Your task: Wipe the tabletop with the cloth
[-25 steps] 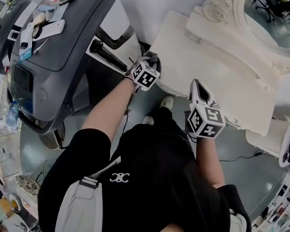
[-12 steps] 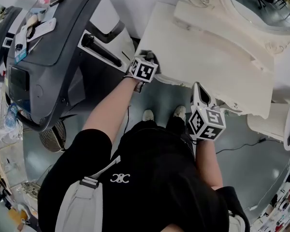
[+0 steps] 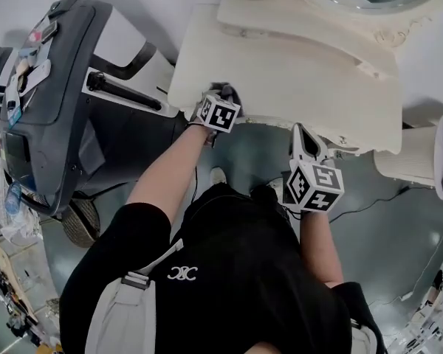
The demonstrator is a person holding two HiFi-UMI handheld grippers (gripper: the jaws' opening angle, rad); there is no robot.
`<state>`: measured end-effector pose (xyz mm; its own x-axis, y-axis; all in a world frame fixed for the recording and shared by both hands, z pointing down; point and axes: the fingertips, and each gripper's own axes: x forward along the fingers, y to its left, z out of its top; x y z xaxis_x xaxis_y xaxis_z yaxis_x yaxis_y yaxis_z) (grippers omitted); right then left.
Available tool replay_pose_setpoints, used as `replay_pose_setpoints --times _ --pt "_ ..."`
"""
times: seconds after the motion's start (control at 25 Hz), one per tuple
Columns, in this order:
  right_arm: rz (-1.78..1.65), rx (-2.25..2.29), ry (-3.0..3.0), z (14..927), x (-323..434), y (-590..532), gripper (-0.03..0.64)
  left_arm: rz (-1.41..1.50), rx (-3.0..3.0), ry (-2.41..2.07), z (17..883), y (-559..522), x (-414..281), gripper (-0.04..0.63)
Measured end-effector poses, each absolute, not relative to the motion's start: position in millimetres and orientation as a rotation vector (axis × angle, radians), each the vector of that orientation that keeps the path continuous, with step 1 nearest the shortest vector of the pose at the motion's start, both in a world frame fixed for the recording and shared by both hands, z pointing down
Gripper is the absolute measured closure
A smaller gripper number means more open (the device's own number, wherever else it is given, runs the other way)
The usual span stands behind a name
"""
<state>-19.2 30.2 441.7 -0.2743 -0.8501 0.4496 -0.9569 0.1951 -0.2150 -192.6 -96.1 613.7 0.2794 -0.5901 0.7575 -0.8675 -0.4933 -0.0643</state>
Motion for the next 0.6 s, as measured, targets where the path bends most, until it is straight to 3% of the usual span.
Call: replay_pose_setpoints --times 0.6 --pt "0.747 2.018 -2.059 447.3 126.5 76.4 0.614 1.085 2.409 -0.988 618.0 -60.8 12.4 0.535"
